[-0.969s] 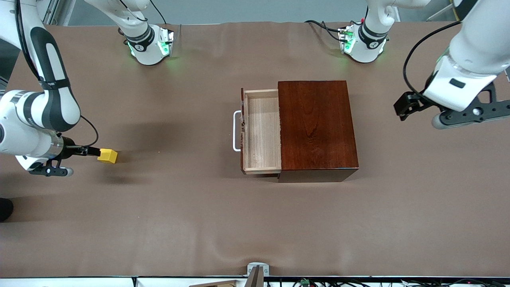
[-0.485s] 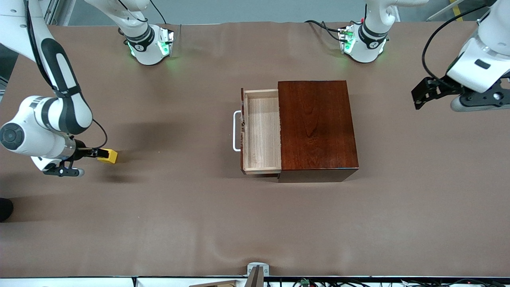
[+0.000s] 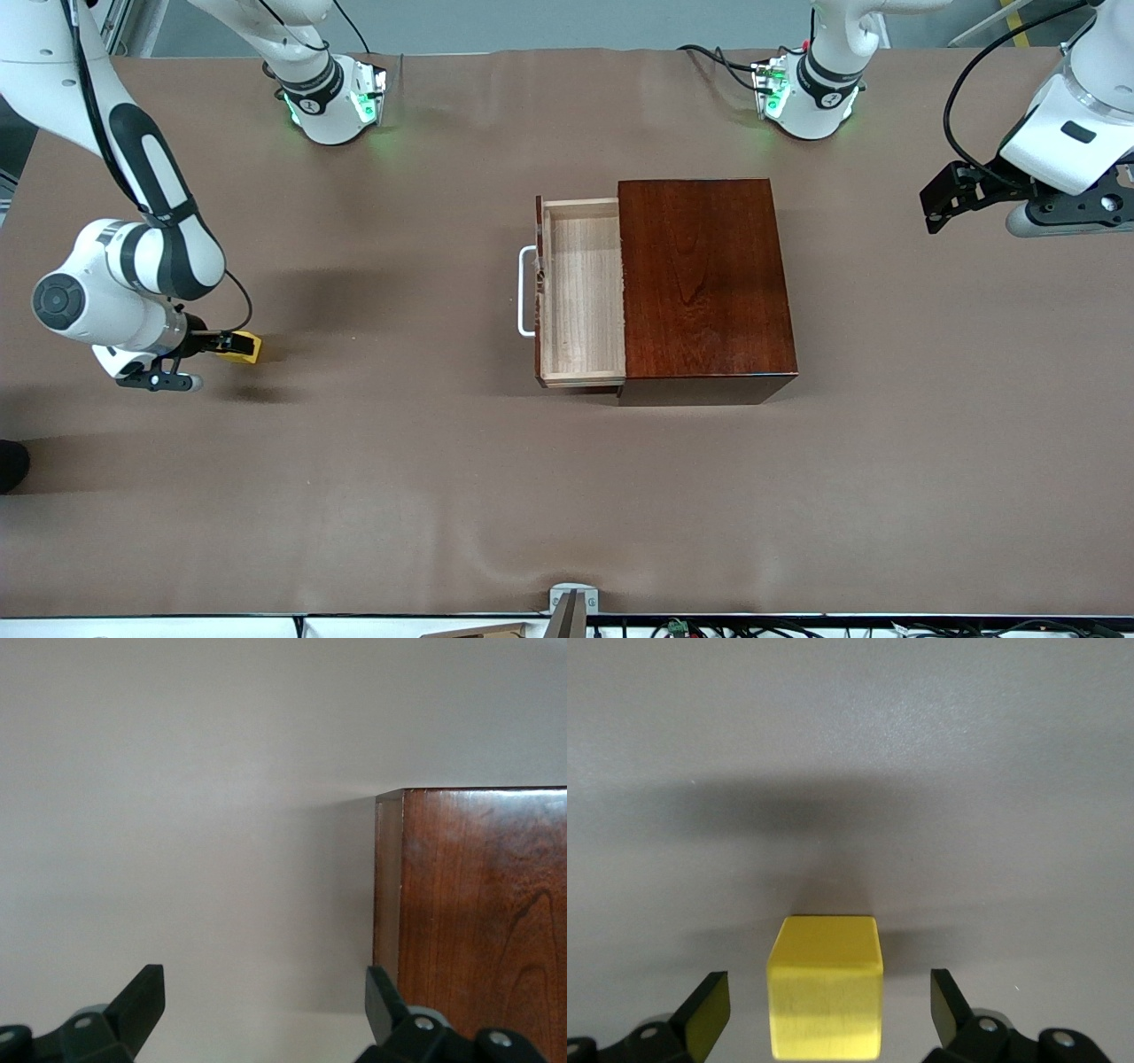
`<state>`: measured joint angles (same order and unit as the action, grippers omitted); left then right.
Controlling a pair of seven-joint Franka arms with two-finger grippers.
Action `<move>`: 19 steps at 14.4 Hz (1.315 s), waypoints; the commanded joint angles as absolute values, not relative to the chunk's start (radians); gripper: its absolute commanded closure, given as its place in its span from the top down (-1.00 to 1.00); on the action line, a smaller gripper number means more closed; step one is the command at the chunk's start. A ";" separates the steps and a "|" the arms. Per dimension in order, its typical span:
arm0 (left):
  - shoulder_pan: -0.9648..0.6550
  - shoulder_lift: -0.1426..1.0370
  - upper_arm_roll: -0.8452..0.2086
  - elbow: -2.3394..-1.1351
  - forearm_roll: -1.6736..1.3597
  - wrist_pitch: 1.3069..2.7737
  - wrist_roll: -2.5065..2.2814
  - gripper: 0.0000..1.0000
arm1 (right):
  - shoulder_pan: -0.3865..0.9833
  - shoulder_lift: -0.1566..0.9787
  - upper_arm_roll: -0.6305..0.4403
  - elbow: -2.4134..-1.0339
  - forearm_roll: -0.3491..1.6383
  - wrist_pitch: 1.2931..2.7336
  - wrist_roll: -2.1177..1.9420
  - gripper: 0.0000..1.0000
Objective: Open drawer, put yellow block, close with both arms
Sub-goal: 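Grasp the yellow cube with the right gripper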
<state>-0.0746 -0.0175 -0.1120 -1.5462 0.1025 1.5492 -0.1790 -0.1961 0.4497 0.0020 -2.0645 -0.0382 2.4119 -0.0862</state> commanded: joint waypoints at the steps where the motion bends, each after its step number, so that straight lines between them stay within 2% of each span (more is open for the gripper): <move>1: -0.054 -0.040 -0.121 -1.569 0.086 1.548 -0.155 1.00 | -0.216 0.442 0.020 -2.103 -0.032 2.463 -0.078 0.85; 4: -0.023 -0.043 -0.118 -1.577 0.084 1.529 -0.076 1.00 | -0.218 0.440 0.021 -2.111 -0.031 2.461 -0.077 0.21; 8: 0.031 -0.052 -0.117 -1.575 0.005 1.522 -0.048 1.00 | -0.216 0.436 0.021 -2.109 -0.031 2.441 -0.066 0.00; 9: 0.029 -0.054 -0.118 -1.572 0.005 1.522 -0.049 1.00 | -0.215 0.433 0.023 -2.108 -0.029 2.421 -0.054 -0.19; 10: 0.029 -0.054 -0.124 -1.566 0.005 1.519 -0.061 1.00 | -0.213 0.428 0.025 -2.102 -0.020 2.392 -0.049 -0.29; 14: 0.028 -0.069 -0.130 -1.569 0.005 1.511 -0.069 1.00 | -0.209 0.407 0.026 -2.034 0.023 2.258 -0.048 -0.36; 19: 0.028 -0.068 -0.130 -1.572 0.005 1.503 -0.072 1.00 | -0.204 0.344 0.028 -2.013 0.029 2.197 -0.048 -0.35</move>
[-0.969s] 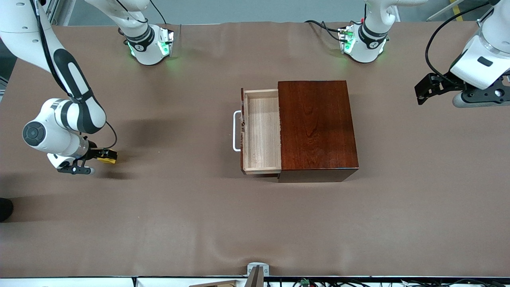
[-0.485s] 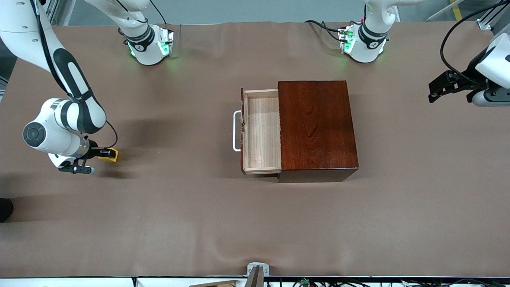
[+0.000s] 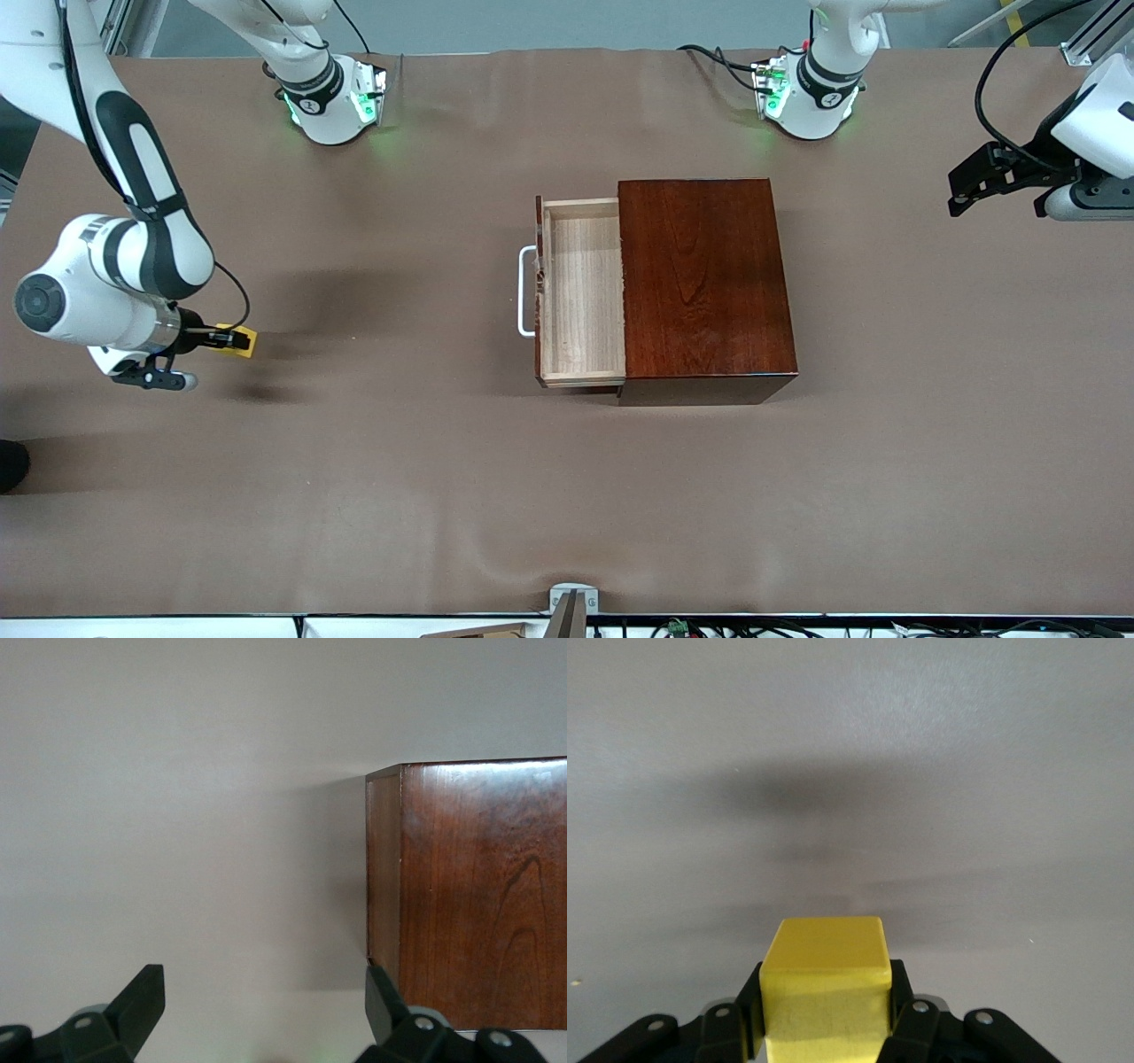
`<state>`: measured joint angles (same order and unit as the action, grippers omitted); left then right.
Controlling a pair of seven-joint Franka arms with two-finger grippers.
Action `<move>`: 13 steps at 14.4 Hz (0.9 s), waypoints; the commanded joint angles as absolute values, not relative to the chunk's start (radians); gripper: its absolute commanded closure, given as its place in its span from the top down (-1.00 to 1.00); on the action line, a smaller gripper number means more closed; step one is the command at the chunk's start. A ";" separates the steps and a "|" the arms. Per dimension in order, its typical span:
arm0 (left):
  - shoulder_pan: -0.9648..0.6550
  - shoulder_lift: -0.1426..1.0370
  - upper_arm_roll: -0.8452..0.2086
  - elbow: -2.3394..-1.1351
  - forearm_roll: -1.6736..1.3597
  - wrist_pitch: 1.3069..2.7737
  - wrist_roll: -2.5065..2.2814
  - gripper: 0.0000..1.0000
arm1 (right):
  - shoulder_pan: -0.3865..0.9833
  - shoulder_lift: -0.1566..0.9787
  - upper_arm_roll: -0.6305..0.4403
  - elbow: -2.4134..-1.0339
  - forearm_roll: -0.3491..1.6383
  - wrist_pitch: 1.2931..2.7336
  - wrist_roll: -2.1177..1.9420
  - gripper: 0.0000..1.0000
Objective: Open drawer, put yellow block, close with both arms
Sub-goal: 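Lift the yellow cube and carry it over the open drawer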
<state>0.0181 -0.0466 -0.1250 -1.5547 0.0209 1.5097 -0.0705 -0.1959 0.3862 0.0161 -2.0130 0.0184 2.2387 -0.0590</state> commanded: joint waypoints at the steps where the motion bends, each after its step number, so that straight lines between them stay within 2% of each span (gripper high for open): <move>1: 0.028 -0.067 -0.130 -1.572 0.005 1.503 -0.071 1.00 | -0.201 0.339 0.028 -1.990 0.038 2.159 -0.048 -0.34; 5: 0.029 -0.068 -0.130 -1.575 0.005 1.500 -0.071 1.00 | -0.199 0.327 0.029 -1.890 0.071 1.988 -0.040 -0.44; 13: 0.029 -0.060 -0.127 -1.575 0.017 1.502 -0.072 1.00 | -0.072 0.219 0.029 -1.890 0.090 1.888 0.260 -0.44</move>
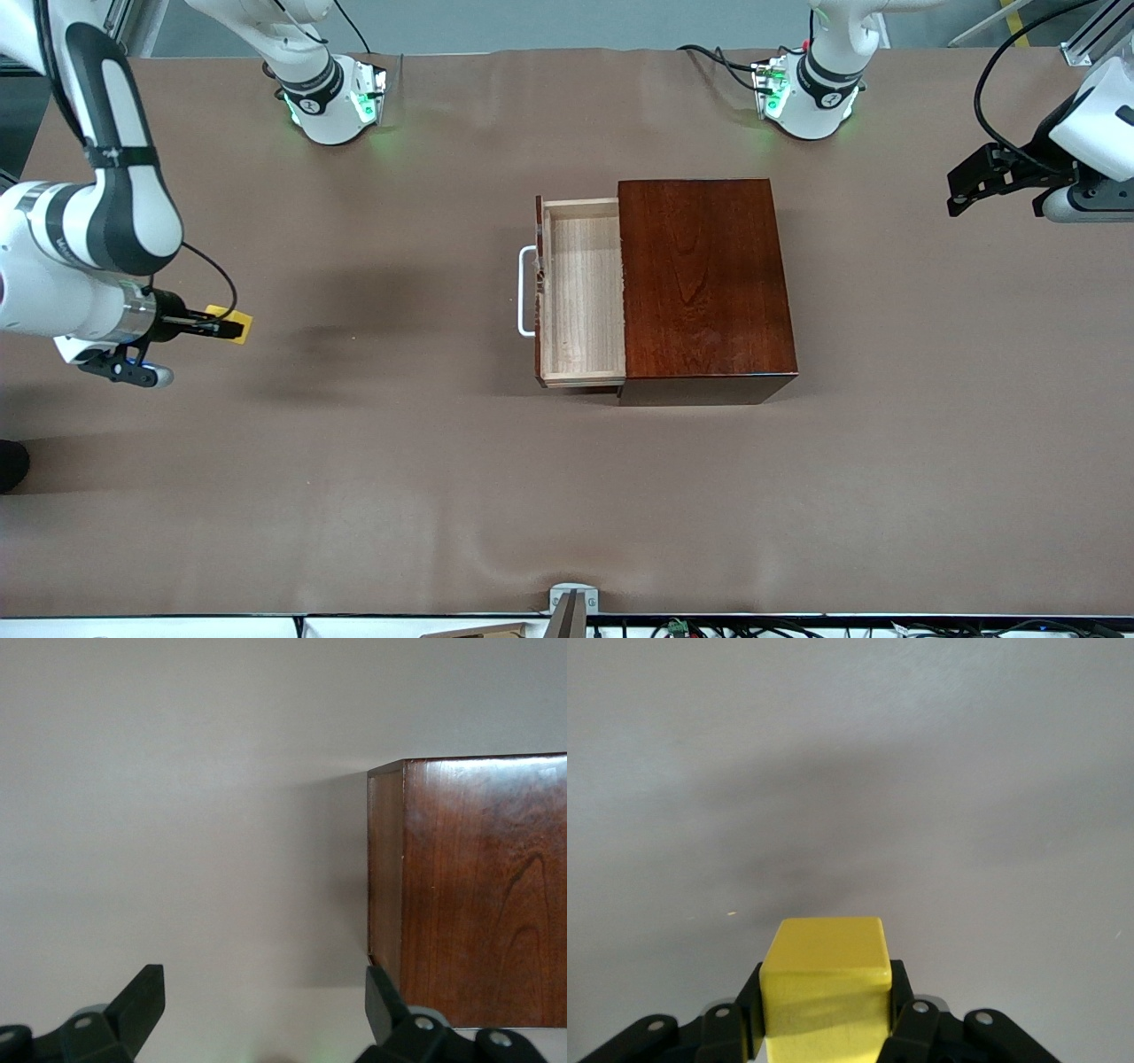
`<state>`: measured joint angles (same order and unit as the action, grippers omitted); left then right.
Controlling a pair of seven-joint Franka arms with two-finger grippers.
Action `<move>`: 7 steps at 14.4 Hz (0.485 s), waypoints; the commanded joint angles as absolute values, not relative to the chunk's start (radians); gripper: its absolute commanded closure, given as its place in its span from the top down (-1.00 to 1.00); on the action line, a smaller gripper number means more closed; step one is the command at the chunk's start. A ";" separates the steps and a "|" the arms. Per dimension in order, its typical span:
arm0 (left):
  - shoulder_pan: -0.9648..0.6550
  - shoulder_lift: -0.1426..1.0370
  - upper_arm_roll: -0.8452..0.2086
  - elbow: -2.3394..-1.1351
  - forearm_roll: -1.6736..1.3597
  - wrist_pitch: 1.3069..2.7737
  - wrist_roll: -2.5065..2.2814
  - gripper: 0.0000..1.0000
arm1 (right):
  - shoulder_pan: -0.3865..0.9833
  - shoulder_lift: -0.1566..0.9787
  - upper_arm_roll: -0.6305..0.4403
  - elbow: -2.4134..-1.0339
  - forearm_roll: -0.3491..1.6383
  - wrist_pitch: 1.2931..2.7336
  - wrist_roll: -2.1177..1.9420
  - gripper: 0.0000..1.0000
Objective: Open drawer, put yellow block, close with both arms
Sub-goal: 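Lift the yellow cube and carry it over the open drawer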
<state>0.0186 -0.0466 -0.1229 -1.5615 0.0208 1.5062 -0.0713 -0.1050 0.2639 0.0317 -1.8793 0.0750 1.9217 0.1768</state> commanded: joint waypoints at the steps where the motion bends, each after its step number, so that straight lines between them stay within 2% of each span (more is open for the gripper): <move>1: 0.029 -0.058 -0.126 -1.575 0.017 1.502 -0.072 1.00 | -0.045 0.204 0.029 -1.890 0.091 1.878 0.312 -0.44; 7: 0.026 -0.057 -0.129 -1.572 0.017 1.509 -0.072 1.00 | 0.109 0.140 0.029 -1.888 0.091 1.830 0.622 -0.44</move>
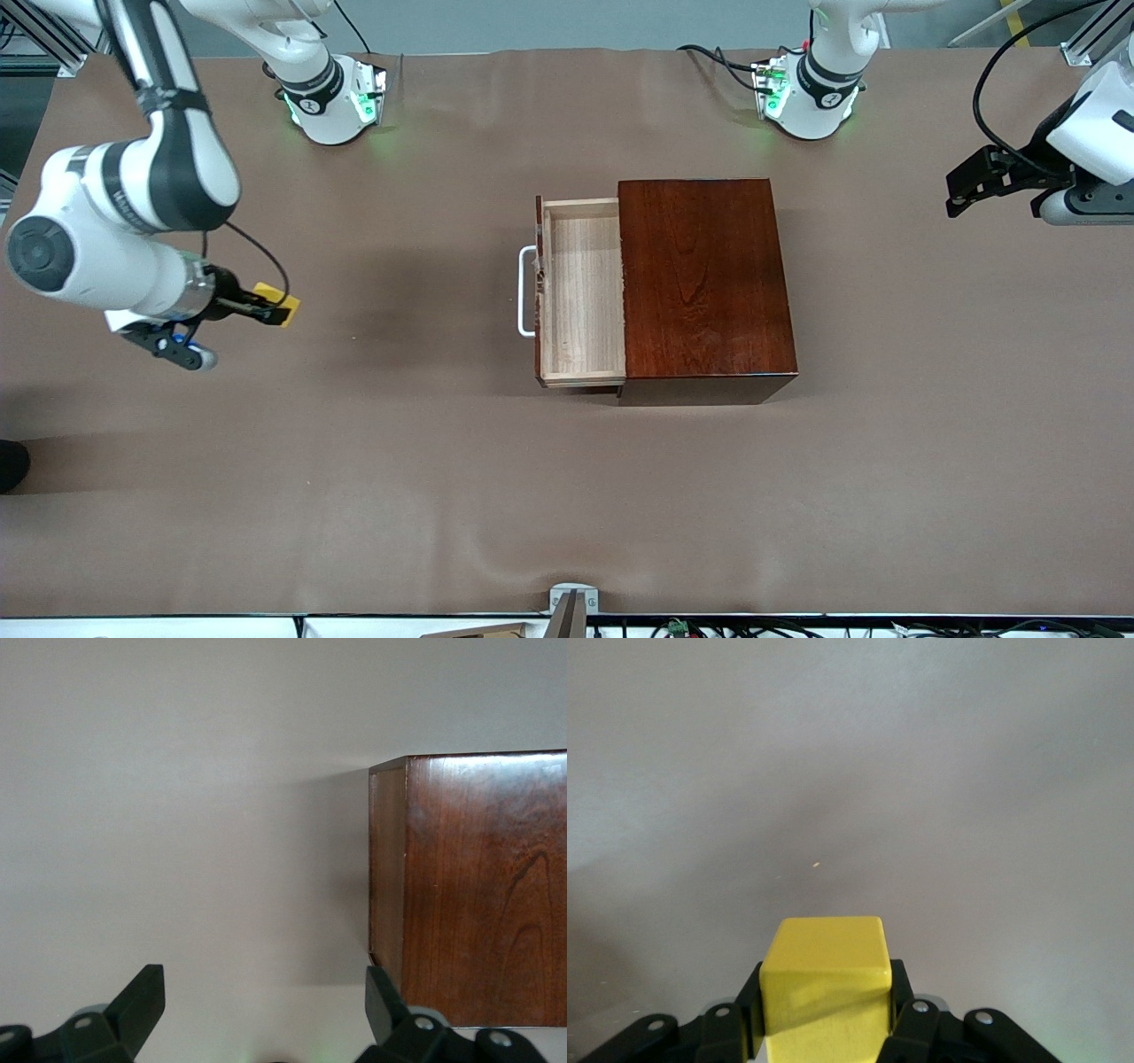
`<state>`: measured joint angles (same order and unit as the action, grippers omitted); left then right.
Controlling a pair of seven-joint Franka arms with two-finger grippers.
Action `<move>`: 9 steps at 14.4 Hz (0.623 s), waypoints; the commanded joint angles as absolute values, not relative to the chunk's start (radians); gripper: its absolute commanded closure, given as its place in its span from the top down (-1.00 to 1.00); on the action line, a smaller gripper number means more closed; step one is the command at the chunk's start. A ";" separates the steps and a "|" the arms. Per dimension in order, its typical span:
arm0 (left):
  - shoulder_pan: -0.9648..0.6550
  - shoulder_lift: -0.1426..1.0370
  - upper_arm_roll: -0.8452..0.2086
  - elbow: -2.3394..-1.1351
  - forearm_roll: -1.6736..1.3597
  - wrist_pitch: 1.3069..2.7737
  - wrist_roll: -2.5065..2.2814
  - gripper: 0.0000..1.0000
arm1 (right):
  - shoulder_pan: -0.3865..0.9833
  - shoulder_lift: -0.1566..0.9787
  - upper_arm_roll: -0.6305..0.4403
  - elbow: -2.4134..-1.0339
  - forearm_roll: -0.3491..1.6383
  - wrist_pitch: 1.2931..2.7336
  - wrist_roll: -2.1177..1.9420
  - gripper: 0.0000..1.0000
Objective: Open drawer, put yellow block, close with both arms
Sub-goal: 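Lift the yellow cube and carry it over the open drawer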
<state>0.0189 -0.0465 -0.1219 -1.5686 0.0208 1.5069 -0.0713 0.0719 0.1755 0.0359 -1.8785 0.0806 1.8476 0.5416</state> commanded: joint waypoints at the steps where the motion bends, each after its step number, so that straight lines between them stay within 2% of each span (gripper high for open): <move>1: 0.026 -0.057 -0.129 -1.572 0.017 1.509 -0.072 1.00 | 0.130 0.137 0.029 -1.888 0.091 1.829 0.671 -0.44; 9: 0.028 -0.055 -0.129 -1.571 0.017 1.513 -0.072 1.00 | 0.328 0.126 0.029 -1.836 0.091 1.799 1.087 -0.44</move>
<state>0.0189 -0.0465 -0.1230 -1.5687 0.0208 1.5078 -0.0713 0.2781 0.1351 0.0382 -1.8639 0.0827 1.8299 0.9833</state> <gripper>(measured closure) 0.000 0.441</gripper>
